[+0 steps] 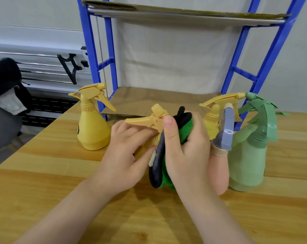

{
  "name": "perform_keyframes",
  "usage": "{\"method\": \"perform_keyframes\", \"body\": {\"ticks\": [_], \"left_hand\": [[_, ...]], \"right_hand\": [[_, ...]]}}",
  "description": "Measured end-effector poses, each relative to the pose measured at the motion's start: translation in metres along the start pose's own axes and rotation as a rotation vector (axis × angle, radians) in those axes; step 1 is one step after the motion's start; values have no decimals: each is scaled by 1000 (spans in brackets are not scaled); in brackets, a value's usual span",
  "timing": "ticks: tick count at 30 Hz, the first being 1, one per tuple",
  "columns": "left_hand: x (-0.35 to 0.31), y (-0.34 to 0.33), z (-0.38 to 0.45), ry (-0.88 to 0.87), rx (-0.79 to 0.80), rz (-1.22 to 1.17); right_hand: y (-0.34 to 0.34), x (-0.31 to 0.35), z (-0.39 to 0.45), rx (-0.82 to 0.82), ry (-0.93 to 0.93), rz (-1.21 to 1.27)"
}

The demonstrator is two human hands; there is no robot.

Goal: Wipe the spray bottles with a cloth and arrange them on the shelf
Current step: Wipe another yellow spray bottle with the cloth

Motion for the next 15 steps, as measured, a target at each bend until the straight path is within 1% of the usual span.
{"method": "perform_keyframes", "body": {"ticks": [2,5,8,11,15], "left_hand": [[5,2,0,41,-32,-32],[12,5,1,120,-82,-70],[15,8,2,181,-105,-97],[13,9,3,187,-82,-114],[6,9,5,133,-59,-100]], "right_hand": [[-2,2,0,60,10,57],[-8,4,0,208,24,157],[-15,1,0,330,-16,166],[-17,-2,1,343,17,69],[-14,-7,1,284,55,-115]]}}
Point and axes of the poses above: each hand's wrist, its own z-axis towards the middle knuckle, its own y-axis out of the back of the hand, x = y × z, the point moved 5 cm from there along z, towards the middle knuckle, and after that the axes turned 2 degrees about -z, right-handed, at the moved point
